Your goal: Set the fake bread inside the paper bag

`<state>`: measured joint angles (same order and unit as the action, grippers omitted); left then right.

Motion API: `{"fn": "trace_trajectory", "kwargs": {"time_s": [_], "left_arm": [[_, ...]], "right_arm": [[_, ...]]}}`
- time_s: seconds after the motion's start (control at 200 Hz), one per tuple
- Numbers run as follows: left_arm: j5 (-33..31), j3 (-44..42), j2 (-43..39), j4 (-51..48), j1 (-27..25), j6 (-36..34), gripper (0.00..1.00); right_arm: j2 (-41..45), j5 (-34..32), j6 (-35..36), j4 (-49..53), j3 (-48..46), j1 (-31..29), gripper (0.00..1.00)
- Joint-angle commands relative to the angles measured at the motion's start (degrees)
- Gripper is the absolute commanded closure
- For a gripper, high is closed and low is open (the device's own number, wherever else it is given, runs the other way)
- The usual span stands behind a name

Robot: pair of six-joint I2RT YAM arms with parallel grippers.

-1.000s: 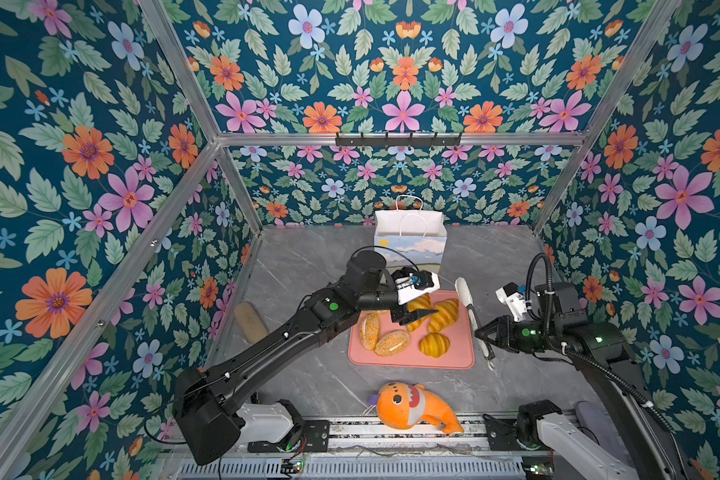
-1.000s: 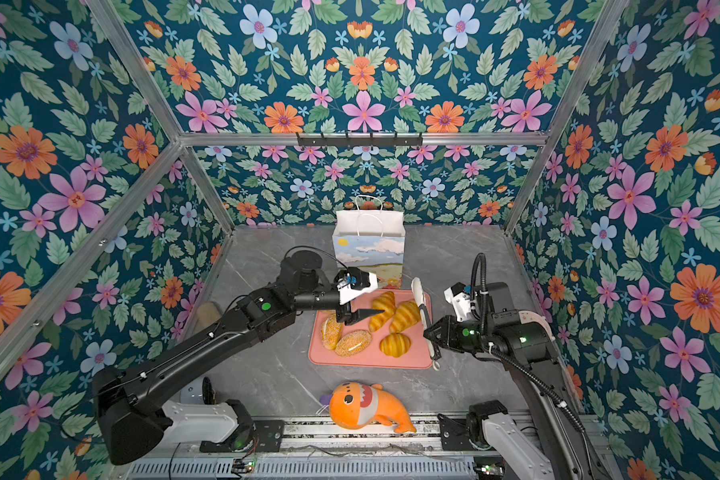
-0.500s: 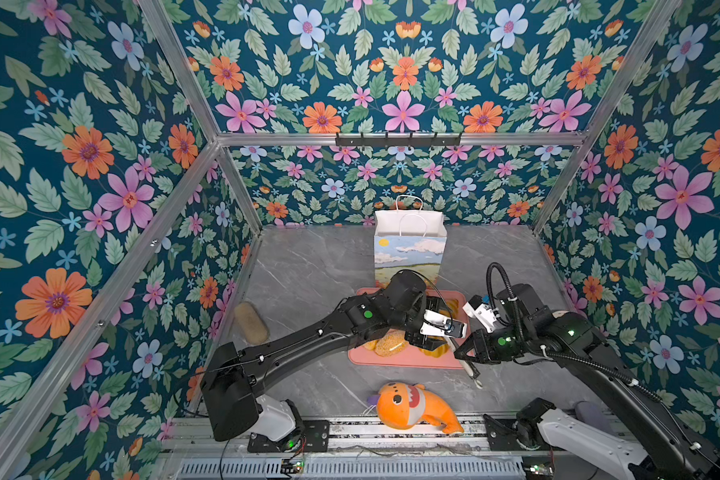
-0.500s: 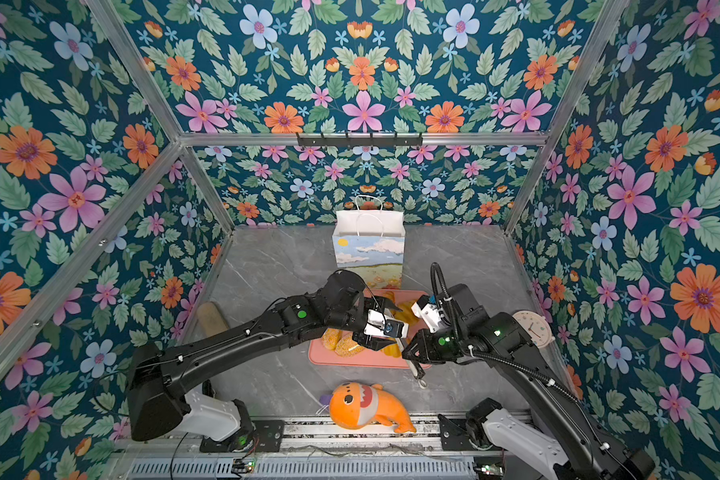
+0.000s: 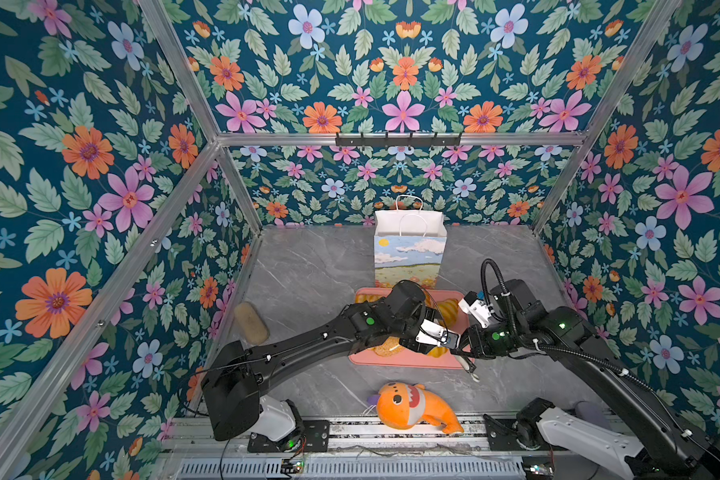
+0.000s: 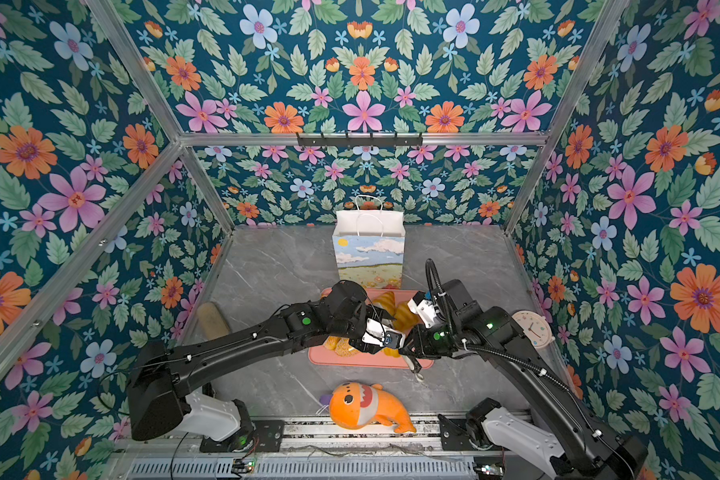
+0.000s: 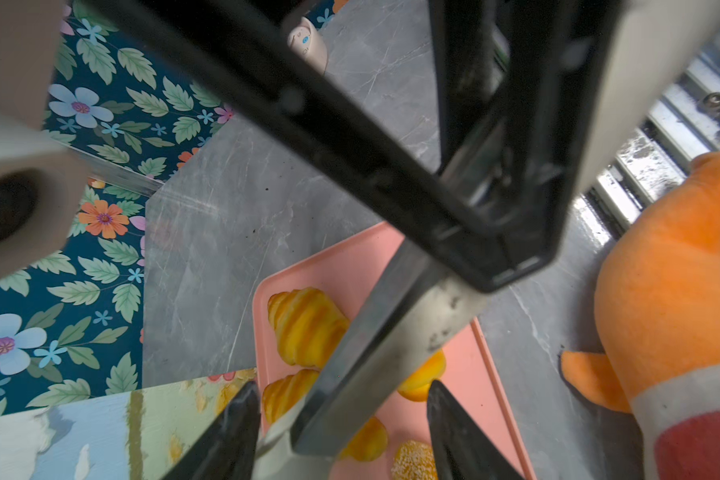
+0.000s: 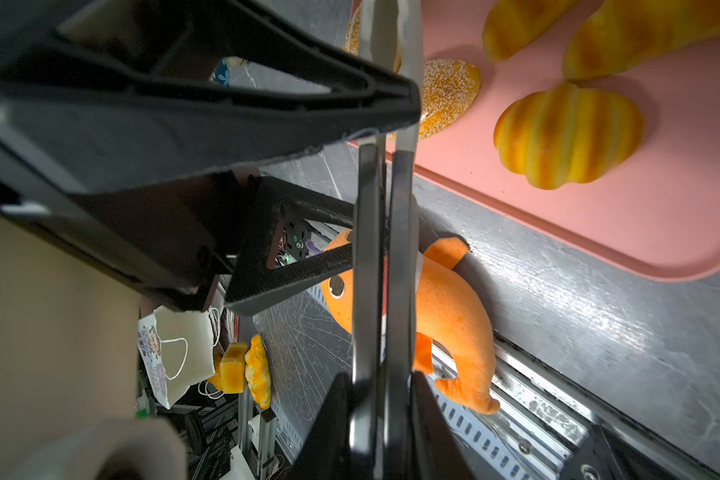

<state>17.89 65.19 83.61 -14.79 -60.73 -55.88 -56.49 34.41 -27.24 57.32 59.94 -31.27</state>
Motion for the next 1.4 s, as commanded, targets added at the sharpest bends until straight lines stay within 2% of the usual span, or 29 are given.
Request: {"fn": "trace_trajectory", "kwargs": {"time_s": [0.0,0.095,0.285,0.73,1.395], "left_arm": [[-2.1,-0.6,-0.4,5.2,-0.4,-2.0,0.44],[-3.5,-0.9,-0.3,6.5,-0.5,-2.6,0.52],[-4.1,-2.6,-0.4,8.4,-0.5,-3.7,0.53],[-4.1,-4.2,-1.7,10.8,-0.5,-4.5,0.69],[-4.5,-4.4,-1.5,11.5,-0.5,-2.4,0.74]], "right_arm": [[-0.4,1.4,0.3,-1.9,0.4,0.0,0.79],[-0.7,1.8,0.4,-1.9,0.4,0.0,0.79],[-0.8,2.7,0.6,-2.5,0.6,0.0,0.79],[0.9,2.9,2.9,-2.1,0.6,0.0,0.68],[0.3,4.2,2.6,-4.5,-0.9,0.0,0.61]]}}
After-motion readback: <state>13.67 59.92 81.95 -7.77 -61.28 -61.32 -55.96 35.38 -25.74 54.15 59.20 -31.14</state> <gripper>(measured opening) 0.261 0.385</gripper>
